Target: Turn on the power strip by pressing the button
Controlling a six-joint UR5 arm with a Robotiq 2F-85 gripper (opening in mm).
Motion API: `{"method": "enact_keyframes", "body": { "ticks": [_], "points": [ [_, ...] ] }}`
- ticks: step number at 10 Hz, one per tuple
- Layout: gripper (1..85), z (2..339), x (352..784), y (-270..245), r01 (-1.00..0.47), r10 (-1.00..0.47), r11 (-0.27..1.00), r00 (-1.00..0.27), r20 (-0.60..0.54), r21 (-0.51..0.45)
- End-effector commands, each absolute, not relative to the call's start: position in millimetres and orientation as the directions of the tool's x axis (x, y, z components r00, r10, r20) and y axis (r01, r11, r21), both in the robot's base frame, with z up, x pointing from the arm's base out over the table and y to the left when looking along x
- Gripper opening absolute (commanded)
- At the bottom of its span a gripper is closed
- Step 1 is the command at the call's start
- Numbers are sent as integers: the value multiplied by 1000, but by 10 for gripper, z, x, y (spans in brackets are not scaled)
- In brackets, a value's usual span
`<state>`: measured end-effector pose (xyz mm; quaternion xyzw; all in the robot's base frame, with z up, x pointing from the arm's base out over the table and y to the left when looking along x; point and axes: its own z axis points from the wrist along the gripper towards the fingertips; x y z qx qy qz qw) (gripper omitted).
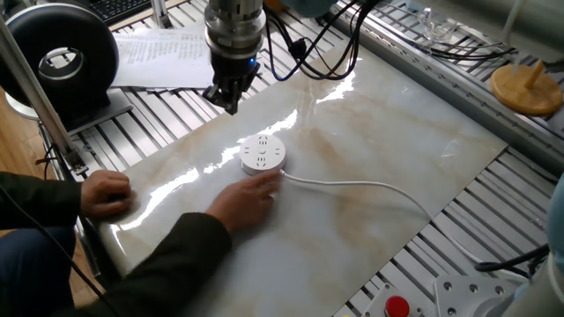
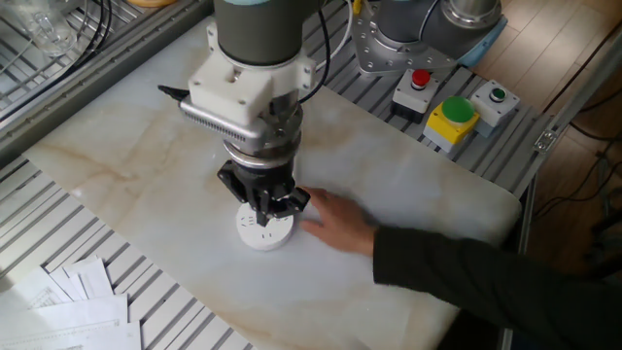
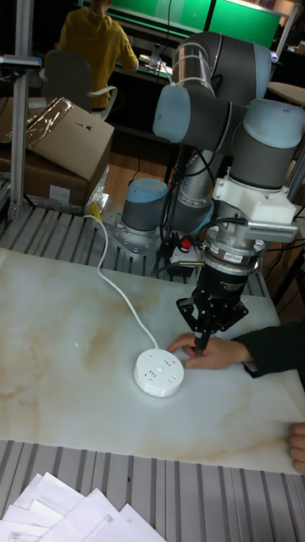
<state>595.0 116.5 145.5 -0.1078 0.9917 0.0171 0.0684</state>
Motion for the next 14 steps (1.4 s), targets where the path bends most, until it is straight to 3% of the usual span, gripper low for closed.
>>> {"method": "enact_keyframes", "body": {
  "ticks": [1,4,7,8,11,14],
  "points": [
    [10,1436,5750,1036,-297,-297,955,-953,-51,-17],
    [10,1412,5438,924,-306,-304,952,-950,70,-19],
    [10,1023,5587,735,-356,-354,931,-934,40,-75],
    [10,949,5650,554,-427,-421,890,-904,71,-159],
    [10,941,5871,95,-587,-571,759,-808,145,-280],
    [10,789,6023,50,-625,-613,736,-779,136,-261]
  ]
}}
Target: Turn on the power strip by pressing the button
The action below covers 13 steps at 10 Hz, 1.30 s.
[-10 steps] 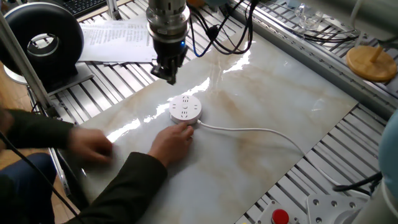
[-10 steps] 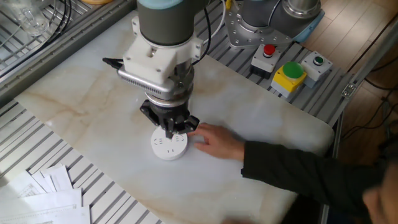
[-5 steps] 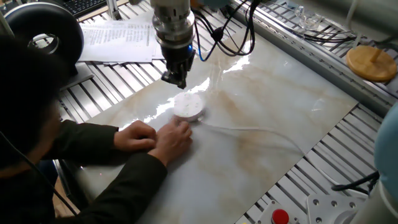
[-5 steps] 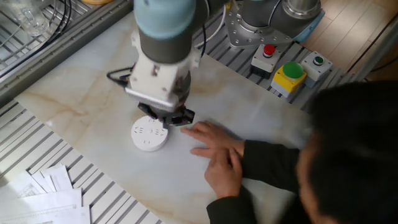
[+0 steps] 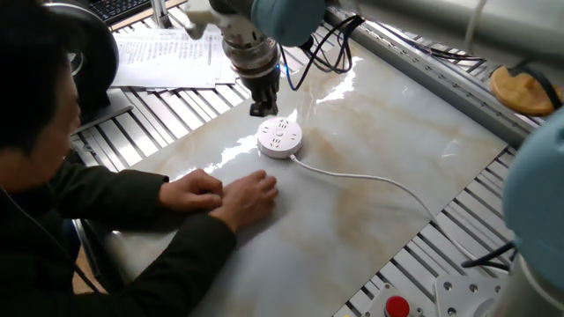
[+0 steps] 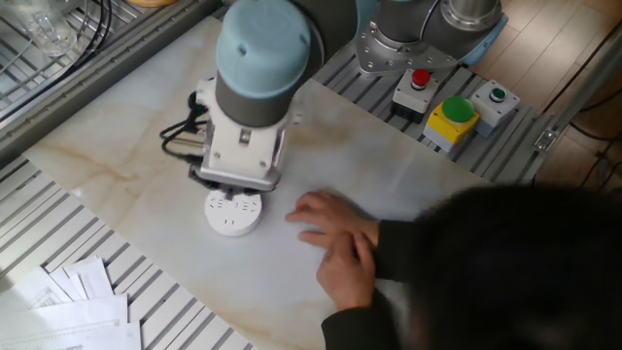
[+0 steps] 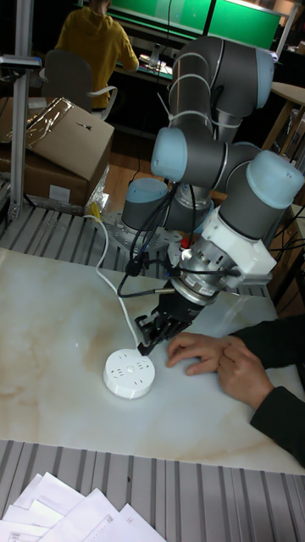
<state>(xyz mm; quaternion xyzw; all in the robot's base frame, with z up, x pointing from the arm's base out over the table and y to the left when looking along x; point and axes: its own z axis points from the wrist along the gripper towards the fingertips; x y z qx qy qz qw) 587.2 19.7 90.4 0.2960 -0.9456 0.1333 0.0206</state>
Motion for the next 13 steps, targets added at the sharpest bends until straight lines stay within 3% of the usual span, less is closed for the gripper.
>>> {"method": "enact_keyframes", "body": {
  "ticks": [1,3,7,13],
  "points": [
    [10,705,6051,30,-634,-624,727,-770,132,-263],
    [10,506,6011,65,-640,-633,728,-765,117,-246],
    [10,509,5995,-245,-686,-679,654,-718,152,-319],
    [10,413,5841,-321,-726,-718,617,-677,162,-302]
  ]
}}
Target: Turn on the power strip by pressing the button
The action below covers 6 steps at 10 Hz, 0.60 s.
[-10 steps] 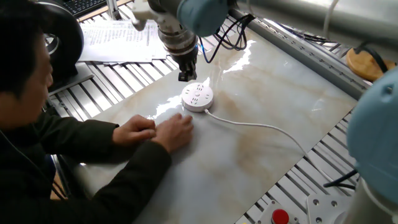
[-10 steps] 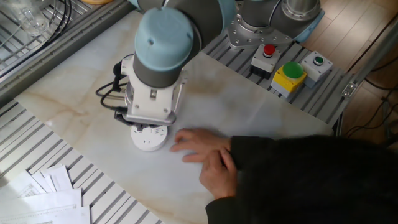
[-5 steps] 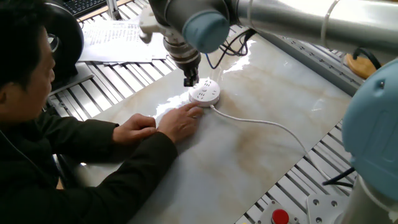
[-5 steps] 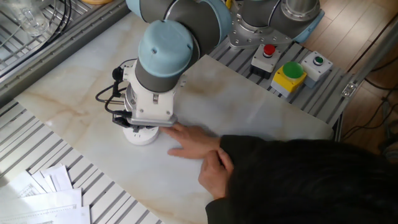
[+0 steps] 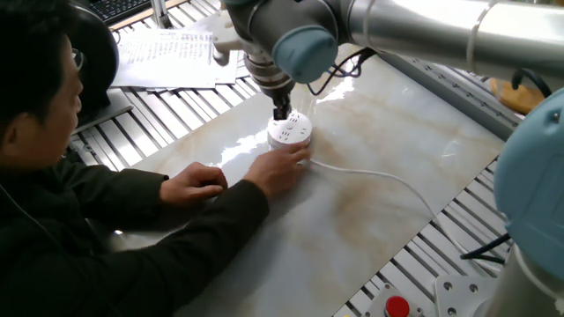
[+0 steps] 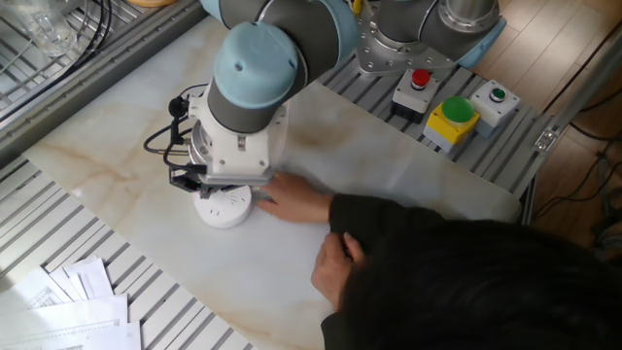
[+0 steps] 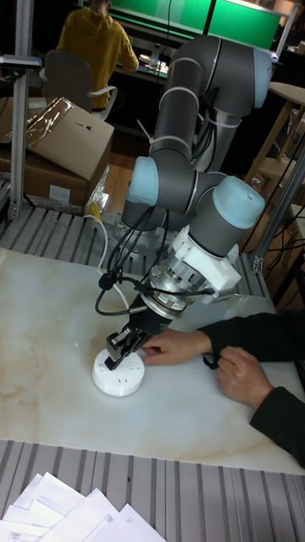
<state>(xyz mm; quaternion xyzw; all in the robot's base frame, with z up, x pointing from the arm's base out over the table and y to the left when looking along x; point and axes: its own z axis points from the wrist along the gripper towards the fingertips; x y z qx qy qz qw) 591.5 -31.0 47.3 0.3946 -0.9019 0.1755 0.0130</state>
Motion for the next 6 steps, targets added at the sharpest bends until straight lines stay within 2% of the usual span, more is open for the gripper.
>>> {"method": "enact_keyframes", "body": {
  "ticks": [1,6],
  "points": [
    [10,389,5807,-299,-728,-719,616,-676,163,-301],
    [10,443,5857,188,-681,-674,683,-727,131,-265]
  ]
}}
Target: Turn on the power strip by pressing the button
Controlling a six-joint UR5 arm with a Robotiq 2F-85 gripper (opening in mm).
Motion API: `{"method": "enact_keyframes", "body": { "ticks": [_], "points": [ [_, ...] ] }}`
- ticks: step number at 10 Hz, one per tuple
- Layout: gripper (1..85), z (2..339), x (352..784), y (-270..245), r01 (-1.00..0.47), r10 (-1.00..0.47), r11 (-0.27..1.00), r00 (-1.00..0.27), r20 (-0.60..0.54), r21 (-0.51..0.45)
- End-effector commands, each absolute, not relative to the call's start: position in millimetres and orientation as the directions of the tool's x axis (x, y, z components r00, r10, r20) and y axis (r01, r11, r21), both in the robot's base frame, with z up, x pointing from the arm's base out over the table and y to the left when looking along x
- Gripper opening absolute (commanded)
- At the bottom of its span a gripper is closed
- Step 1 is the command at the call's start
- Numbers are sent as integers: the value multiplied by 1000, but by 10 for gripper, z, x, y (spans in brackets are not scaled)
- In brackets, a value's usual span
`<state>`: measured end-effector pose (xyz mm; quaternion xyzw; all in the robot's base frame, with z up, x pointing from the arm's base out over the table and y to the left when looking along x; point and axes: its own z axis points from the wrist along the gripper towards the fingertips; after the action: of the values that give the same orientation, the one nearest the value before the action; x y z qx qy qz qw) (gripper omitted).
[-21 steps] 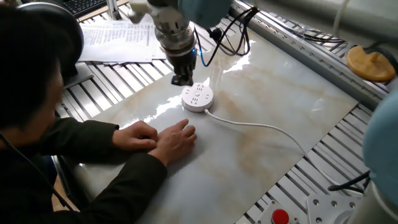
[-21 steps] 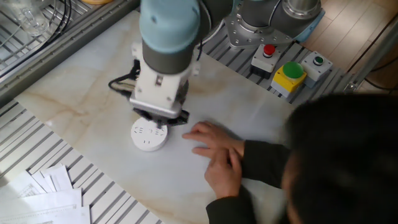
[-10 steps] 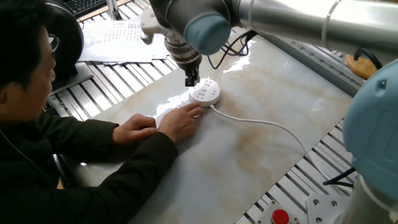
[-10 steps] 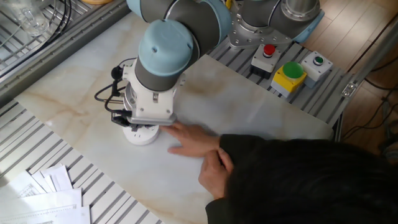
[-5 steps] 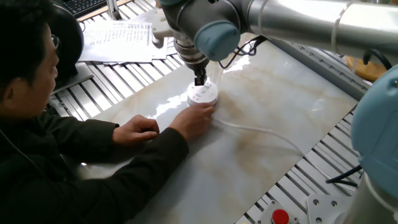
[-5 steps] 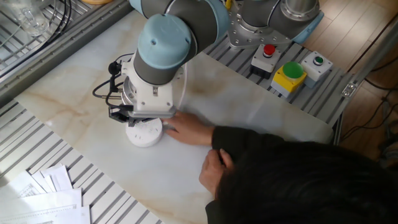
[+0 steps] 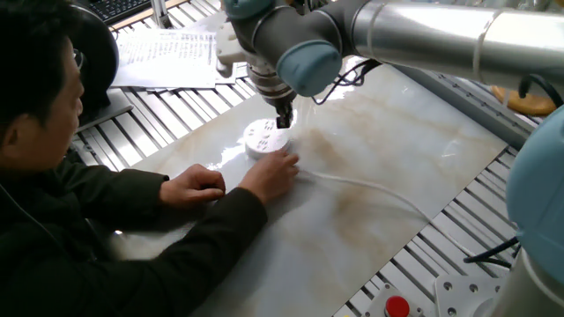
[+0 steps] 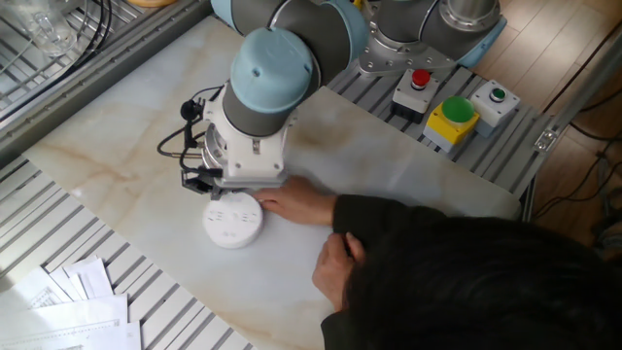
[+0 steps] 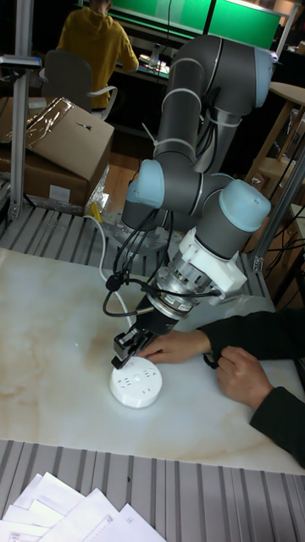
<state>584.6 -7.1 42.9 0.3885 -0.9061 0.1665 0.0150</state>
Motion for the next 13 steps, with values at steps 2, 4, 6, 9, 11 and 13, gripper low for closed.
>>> {"method": "enact_keyframes", "body": {
  "ticks": [2,4,6,9,11,13],
  "points": [
    [10,431,5918,138,-686,-682,666,-719,135,-291],
    [10,472,6035,33,-706,-703,641,-698,140,-301],
    [10,456,6114,71,-704,-702,645,-700,133,-299],
    [10,346,6205,-7,-710,-714,625,-688,128,-325],
    [10,315,6148,-48,-717,-719,621,-682,133,-318],
    [10,281,6083,-4,-709,-711,635,-692,128,-306]
  ]
}}
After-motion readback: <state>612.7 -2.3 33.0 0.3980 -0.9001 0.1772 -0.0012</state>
